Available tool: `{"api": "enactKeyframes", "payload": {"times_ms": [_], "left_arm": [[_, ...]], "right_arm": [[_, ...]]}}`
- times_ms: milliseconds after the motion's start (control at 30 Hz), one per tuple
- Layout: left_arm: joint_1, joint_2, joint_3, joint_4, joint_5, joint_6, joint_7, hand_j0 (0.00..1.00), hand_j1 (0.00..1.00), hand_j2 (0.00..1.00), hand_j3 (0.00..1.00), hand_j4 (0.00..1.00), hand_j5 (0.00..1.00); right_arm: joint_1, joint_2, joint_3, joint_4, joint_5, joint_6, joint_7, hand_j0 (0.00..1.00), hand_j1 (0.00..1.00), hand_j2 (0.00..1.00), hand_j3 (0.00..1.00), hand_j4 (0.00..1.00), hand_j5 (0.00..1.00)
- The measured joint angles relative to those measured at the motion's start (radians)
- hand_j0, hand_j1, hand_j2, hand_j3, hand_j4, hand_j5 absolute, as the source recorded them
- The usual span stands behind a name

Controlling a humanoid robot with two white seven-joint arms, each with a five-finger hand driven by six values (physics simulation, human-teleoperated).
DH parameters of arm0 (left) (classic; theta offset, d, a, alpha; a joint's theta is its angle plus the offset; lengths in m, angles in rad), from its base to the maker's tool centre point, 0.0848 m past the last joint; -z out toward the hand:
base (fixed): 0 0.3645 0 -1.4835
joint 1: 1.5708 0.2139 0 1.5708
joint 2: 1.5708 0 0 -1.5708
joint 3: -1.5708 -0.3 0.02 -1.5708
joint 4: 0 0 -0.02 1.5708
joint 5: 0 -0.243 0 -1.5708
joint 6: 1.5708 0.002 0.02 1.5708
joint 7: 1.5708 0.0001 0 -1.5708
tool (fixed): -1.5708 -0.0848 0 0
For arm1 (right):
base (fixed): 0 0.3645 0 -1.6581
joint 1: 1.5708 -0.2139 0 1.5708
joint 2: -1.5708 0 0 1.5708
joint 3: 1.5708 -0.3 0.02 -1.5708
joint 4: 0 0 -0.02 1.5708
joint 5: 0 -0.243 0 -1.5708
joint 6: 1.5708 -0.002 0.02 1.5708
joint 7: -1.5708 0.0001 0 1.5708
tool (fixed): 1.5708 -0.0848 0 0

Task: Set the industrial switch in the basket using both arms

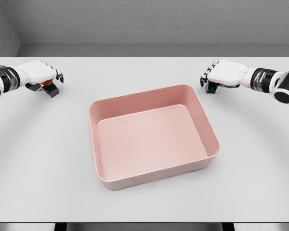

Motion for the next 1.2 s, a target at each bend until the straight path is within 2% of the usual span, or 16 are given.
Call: {"api": "enactKeyframes", "payload": {"times_ms": [133, 400, 767, 1000, 1200], "left_arm": [[-0.002, 0.0, -0.004, -0.003, 0.0, 0.0, 0.0, 0.64, 0.64, 0.64, 0.64, 0.64, 0.64], [-0.003, 0.005, -0.013, -0.004, 0.003, 0.002, 0.001, 0.61, 0.61, 0.61, 0.61, 0.61, 0.61], [-0.005, 0.008, -0.017, -0.008, -0.001, -0.009, 0.004, 0.5, 0.5, 0.5, 0.5, 0.5, 0.5], [-0.017, 0.081, -0.019, -0.105, 0.054, -0.034, -0.004, 0.5, 0.5, 0.5, 0.5, 0.5, 0.5], [-0.032, 0.102, -0.02, -0.149, 0.096, -0.062, -0.007, 0.5, 0.5, 0.5, 0.5, 0.5, 0.5]], "right_arm": [[-0.002, 0.0, -0.002, -0.001, 0.0, 0.0, 0.0, 0.52, 0.52, 0.52, 0.52, 0.52, 0.52], [-0.008, -0.004, -0.005, -0.006, -0.003, 0.0, 0.0, 0.5, 0.5, 0.5, 0.5, 0.5, 0.5], [-0.005, -0.011, -0.06, -0.026, -0.005, 0.0, 0.0, 0.49, 0.49, 0.49, 0.49, 0.49, 0.49], [0.0, -0.054, -0.097, -0.041, -0.008, 0.0, 0.0, 0.49, 0.49, 0.49, 0.49, 0.49, 0.49], [0.006, -0.104, -0.107, -0.083, -0.011, 0.0, -0.004, 0.49, 0.49, 0.49, 0.49, 0.49, 0.49]]}}
